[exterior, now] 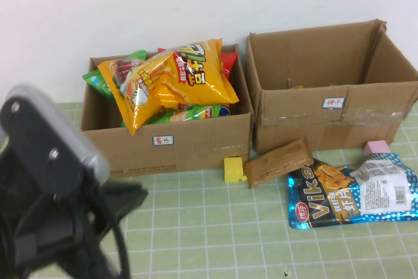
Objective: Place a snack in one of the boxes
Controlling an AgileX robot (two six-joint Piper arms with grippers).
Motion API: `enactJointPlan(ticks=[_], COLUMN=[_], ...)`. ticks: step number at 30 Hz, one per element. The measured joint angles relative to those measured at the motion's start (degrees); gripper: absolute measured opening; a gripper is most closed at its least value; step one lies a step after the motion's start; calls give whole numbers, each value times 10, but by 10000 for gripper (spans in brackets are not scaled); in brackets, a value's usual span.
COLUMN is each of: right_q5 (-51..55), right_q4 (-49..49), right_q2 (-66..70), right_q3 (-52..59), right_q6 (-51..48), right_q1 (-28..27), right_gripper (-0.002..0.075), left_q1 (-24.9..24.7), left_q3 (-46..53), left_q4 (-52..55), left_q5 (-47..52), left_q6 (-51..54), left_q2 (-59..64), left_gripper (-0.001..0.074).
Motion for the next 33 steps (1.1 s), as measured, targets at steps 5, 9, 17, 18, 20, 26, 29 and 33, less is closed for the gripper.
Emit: enactJointPlan(ticks=[5,9,17,18,20,26,29,33], right_q5=[0,0,0,0,0,0,0,0], right_q4=[0,0,0,0,0,0,0,0], right_q2=[0,0,0,0,0,0,0,0], right_q3=[0,0,0,0,0,0,0,0], right_q6=[0,0,0,0,0,0,0,0], right_q1=[0,0,0,0,0,0,0,0], right_gripper=[-2,-2,-2,-2,-2,-2,-2,-2], left_q1=[0,0,0,0,7,82,139,225], left_q3=[6,7,17,25,55,186,259,338], left_q4=[-17,-2,59,73,94,112,112,112], left_q5=[56,96,66,38,-23,-217,-256,-265], left_q6=[-2,-5,-64,-77,-102,-174,-181,-184], left_q2=[-8,-8,-9,-12,-22,-107,-177,-291], left_gripper=[0,0,-1,-1,-1,-1,-1,-1])
